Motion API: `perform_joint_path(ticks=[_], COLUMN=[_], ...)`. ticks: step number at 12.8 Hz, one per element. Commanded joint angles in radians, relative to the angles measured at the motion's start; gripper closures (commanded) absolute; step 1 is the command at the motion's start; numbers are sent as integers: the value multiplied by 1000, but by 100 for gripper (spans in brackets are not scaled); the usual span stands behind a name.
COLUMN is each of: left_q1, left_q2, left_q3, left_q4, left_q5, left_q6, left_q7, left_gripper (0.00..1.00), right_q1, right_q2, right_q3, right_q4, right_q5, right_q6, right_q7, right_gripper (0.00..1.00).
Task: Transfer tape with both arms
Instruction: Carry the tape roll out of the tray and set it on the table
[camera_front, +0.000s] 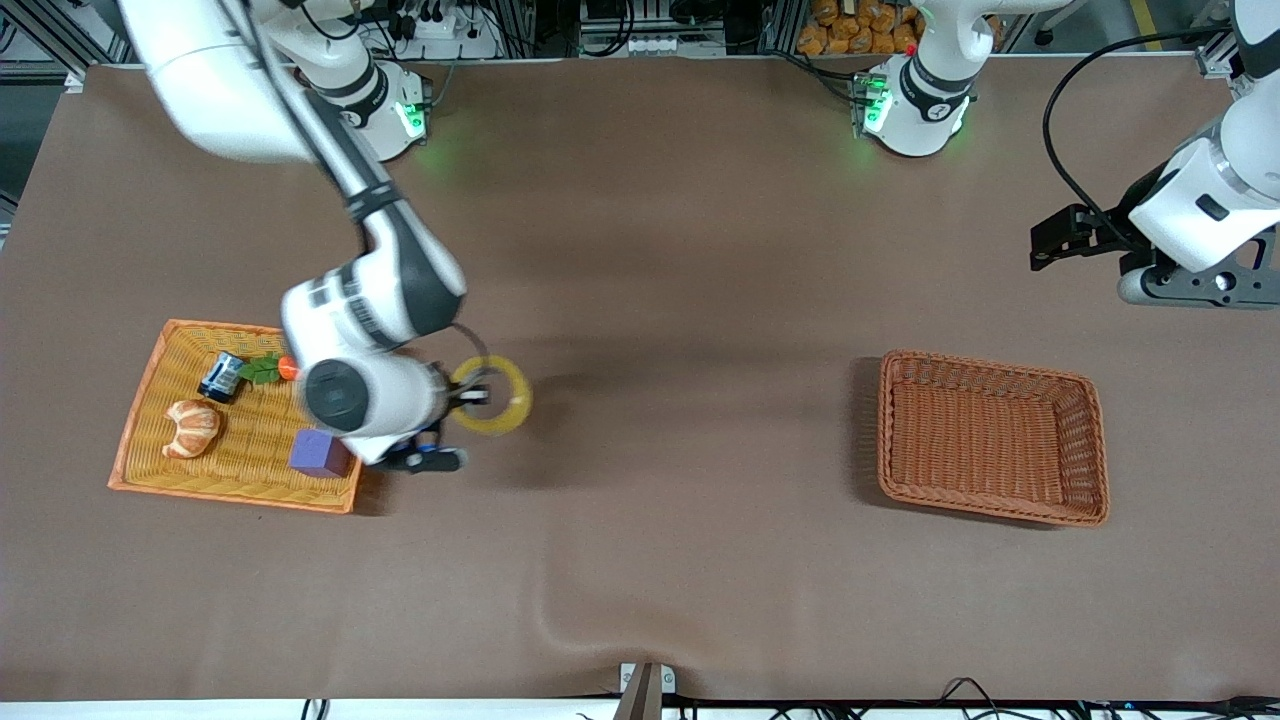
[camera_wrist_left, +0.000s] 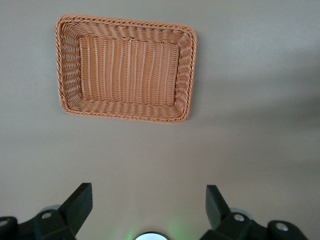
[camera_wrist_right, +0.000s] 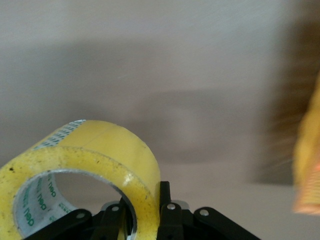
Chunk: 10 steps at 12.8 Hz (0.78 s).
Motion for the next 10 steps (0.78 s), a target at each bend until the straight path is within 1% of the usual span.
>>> perform_joint_path(ticks=[1,3,5,6,7,8,10], left_q1=[3,4,4,6,6,6,9], left_q2=[0,0,-2,-6,-9,-11,-23], left_q3=[2,2,3,3,3,6,18], left_q4=[8,8,8,6,8,8,6], left_q5=[-4,-4,-1,0,0,0,0], left_q6=[3,3,3,3,3,3,-3], left_q7=[7,9,9,9,9,9,4], left_gripper=[0,0,0,0,0,0,0], right_q1=[122,200,245,257,260,260,241], right_q2=[24,68,110,124,131,131,119], right_q3=[-8,-8,-8,-8,-8,-8,-8], right_q4=[-7,-7,-7,-6,-6,-4,1], right_q5=[2,1,2,2,2,2,2], right_q6=[105,208,292,323,336,336,325], right_q7=[235,388,481,510,526,529,520], right_gripper=[100,100,100,98,46,0,0])
